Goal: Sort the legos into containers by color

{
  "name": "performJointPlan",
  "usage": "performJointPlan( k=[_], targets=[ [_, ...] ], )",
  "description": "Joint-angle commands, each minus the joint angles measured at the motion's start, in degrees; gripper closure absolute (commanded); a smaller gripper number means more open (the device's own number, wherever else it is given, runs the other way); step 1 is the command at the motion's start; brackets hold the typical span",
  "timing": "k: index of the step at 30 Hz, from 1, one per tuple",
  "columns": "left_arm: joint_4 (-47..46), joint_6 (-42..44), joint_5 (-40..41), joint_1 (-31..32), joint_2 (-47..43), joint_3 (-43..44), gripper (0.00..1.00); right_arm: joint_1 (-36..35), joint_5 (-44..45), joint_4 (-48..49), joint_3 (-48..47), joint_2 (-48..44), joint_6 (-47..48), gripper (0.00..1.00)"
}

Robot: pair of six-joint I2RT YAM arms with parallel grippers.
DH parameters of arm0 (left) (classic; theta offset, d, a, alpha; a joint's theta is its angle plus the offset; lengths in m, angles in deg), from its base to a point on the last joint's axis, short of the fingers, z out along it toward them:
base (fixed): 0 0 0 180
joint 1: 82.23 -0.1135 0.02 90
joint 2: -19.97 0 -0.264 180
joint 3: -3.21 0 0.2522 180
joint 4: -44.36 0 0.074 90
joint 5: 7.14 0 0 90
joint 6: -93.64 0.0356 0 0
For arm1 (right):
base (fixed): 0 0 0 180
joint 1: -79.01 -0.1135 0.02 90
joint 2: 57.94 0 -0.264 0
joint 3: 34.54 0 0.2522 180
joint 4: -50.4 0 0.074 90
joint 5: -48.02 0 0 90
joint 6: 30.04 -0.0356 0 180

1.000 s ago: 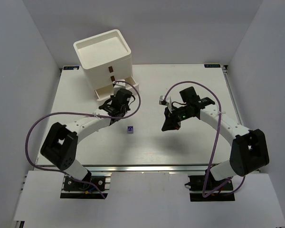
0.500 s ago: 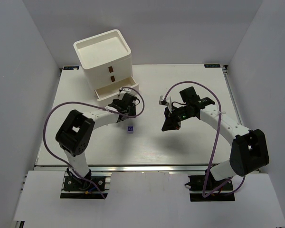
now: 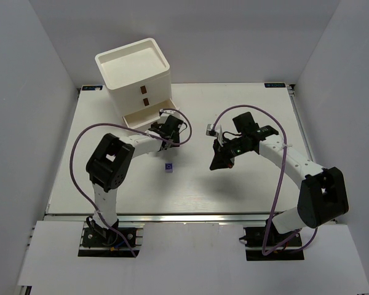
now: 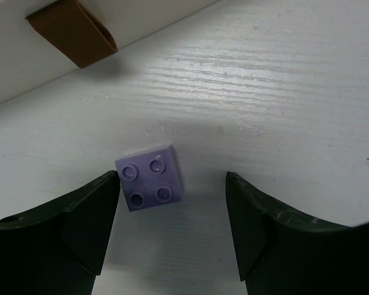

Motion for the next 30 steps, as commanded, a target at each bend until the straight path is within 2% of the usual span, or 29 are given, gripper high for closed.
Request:
performJointPlan(
  k=[1,4,7,8,10,11,14,17,18,21,25,28,30],
  targets=[
    [1.3,-0.3,2.0,-0.7,-0.2,2.0,0.21,0.1,-1.3,-0.6,-2.3,-0.2,1.0,1.00],
    [2.1,-0.1,2.4,-0.7,0.7,3.1,0.23,0.2,-1.3,-0.9,-2.4,-0.2,1.0,1.00],
    [2.5,0.0,2.6,-1.2,1.3,4.4,0.30,0.1,-1.3,-0.8,-2.4,0.0,1.0,1.00],
    [2.5,0.2,2.6,-1.2,1.4,4.9,0.38,0.2,-1.3,-0.8,-2.4,0.0,1.0,1.00],
    [2.5,0.2,2.3,-1.2,1.6,5.0,0.44,0.3,-1.2,-0.9,-2.4,0.0,1.0,1.00],
    [2.5,0.1,2.2,-1.2,1.4,4.9,0.51,0.3,-1.2,-0.8,-2.4,0.0,1.0,1.00],
    [1.8,0.1,1.6,-1.2,0.4,4.1,0.59,0.4,-1.2,-0.9,-2.4,0.0,1.2,1.00],
    [1.1,0.2,0.7,-1.2,-1.2,2.5,0.72,0.3,-1.3,-1.0,-2.4,0.0,1.1,1.00],
    [1.0,0.3,0.5,-1.2,-1.6,1.9,0.80,0.3,-1.3,-1.1,-2.4,0.0,1.1,1.00],
    [-0.8,1.8,-2.0,-1.2,-4.9,0.6,0.89,0.3,-1.4,-1.0,-2.5,0.0,1.1,1.00],
    [-5.3,8.1,-5.3,-0.6,-11.6,-1.5,0.94,0.4,-1.4,-1.0,-2.5,-0.1,1.1,1.00],
    [-5.2,10.1,-6.3,-1.1,-15.2,-1.8,1.00,0.4,-1.4,-1.0,-2.5,0.2,1.1,1.00],
    [-5.2,11.7,-3.0,-1.1,-16.9,-1.9,1.00,0.4,-1.3,-1.0,-2.5,0.3,1.1,1.00]
  ],
)
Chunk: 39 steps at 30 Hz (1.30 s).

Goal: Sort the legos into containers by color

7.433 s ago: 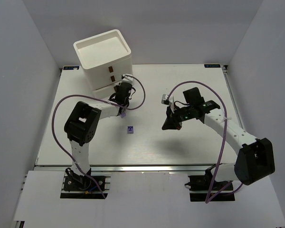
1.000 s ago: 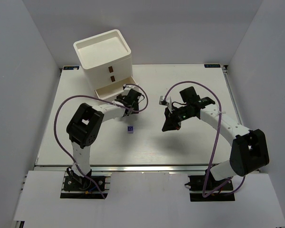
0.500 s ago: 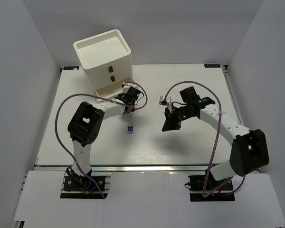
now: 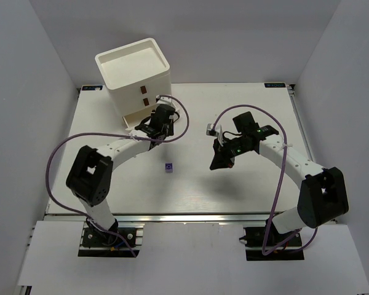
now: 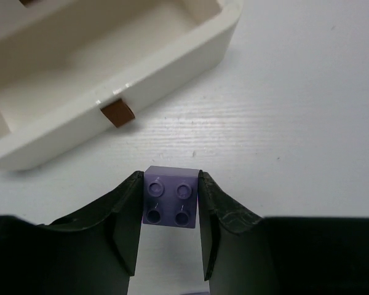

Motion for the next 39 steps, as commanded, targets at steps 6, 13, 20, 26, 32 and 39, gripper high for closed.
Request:
performJointPlan(
  k=[6,13,20,26,32,39],
  targets=[
    [-1.6,12.3,8.4,-0.7,-5.0,2.3,1.00,0.3,-1.3,-0.6,-2.2,0.4,1.0,1.00],
    [-1.7,17.8,17.3,-4.0,0.2,7.7,1.00,0.3,-1.3,-0.7,-2.3,0.5,1.0,1.00],
    [0.9,18.5,19.0,-7.4,6.2,14.3,0.69,0.4,-1.3,-1.1,-2.2,0.8,1.1,1.00],
    [3.5,17.1,17.9,-8.1,9.1,18.2,0.31,0.3,-2.1,-2.7,-2.4,0.5,3.2,0.91],
    [5.4,13.1,13.7,-8.6,3.2,14.8,0.34,-0.4,-9.0,-9.4,-2.6,0.4,14.9,0.52],
    [4.4,6.7,-12.7,-8.6,-23.7,-5.8,0.96,-9.7,1.0,4.9,5.4,-4.4,18.7,0.27]
  ],
)
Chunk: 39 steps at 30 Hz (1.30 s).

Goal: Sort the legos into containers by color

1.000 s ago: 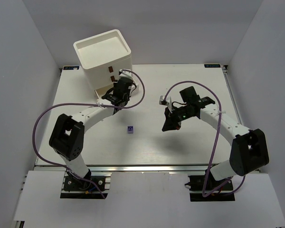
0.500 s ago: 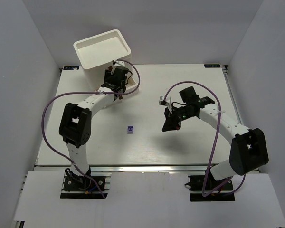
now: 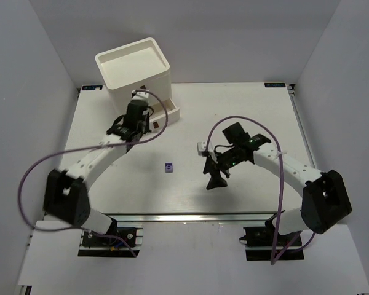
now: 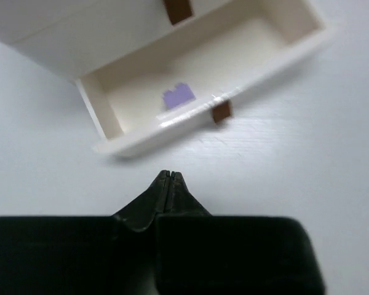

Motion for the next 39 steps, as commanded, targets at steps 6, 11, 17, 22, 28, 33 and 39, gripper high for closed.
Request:
performJointPlan(
  k=[6,11,17,22,28,33,39],
  targets=[
    [2.5,-2.1,-28.2,-0.1,-41.4,-23.5,0.27,-11.3,17.1,23.9,4.3,3.1,3.0,0.12],
    [7.1,-1.8,-21.9,1.1,-56.5,-29.4,0.15,-16.2,29.3,34.1,-0.9,12.2,-5.9,0.11],
    [9.4,-3.3,-16.5,0.5,-65.1,-30.4,0.14,-18.8,32.3,32.2,-12.5,25.1,-11.4,0.11],
    [12.9,-4.6,-14.4,0.5,-67.2,-30.0,0.14,-19.6,31.1,29.6,-19.0,30.2,-12.8,0.11],
    [12.8,-5.0,-13.1,0.5,-69.8,-30.3,0.13,-19.9,31.8,28.5,-22.2,34.3,-12.6,0.13],
    [12.7,-5.1,-13.4,0.5,-69.7,-30.3,0.13,-19.7,32.9,28.2,-23.5,36.6,-11.8,0.18],
    [12.8,-5.1,-13.2,0.5,-69.7,-30.3,0.13,-19.6,30.1,26.9,-23.8,36.2,-9.9,0.62]
  ],
)
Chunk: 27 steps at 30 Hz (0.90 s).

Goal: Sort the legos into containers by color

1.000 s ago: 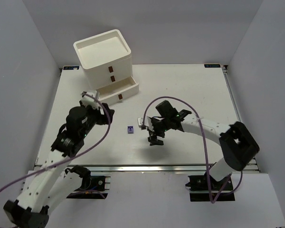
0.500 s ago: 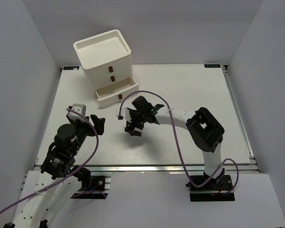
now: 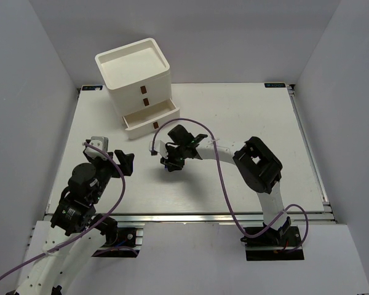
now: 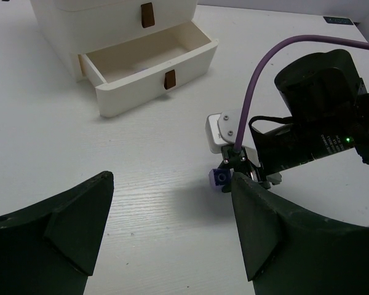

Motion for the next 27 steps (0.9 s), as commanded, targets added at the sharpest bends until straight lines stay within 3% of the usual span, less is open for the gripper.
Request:
performJointPlan(
  k=[1,4,6,9,12,17,20,27],
  targets=[
    [0.3,-0.4,1.1,-0.3,0.0,0.2,0.13,-0.1,-2.6,-1.6,-1.9,-0.6,1.5,0.77],
    [0.3,-0.5,1.1,-0.3,-0.3,0.1,0.13,-0.1,-5.2,-2.1,-1.4,-3.1,2.5,0.93],
    [0.2,-0.4,1.1,-0.3,-0.4,0.1,0.13,0.1,-5.8,-3.0,-2.8,-4.5,2.7,0.96],
    [0.1,-0.4,1.2,-0.3,-0.8,0.0,0.13,0.2,-4.1,-4.0,-8.3,-6.0,1.6,0.97],
    [0.1,-0.5,1.3,-0.3,-0.8,0.0,0.13,0.6,3.1,-4.3,-15.1,-4.4,-0.5,0.98],
    [0.1,-0.4,1.3,-0.3,-0.9,0.0,0.13,0.2,15.3,-4.7,-33.1,4.7,-1.2,0.96],
    [0.0,-0.4,1.3,-0.3,-0.9,-0.1,0.13,0.0,22.4,1.7,-37.8,9.2,-1.8,0.98],
    [-0.1,-0.2,1.2,-0.3,-0.8,-0.2,0.13,0.3,31.0,17.8,-38.8,14.4,-1.0,1.00]
  ],
)
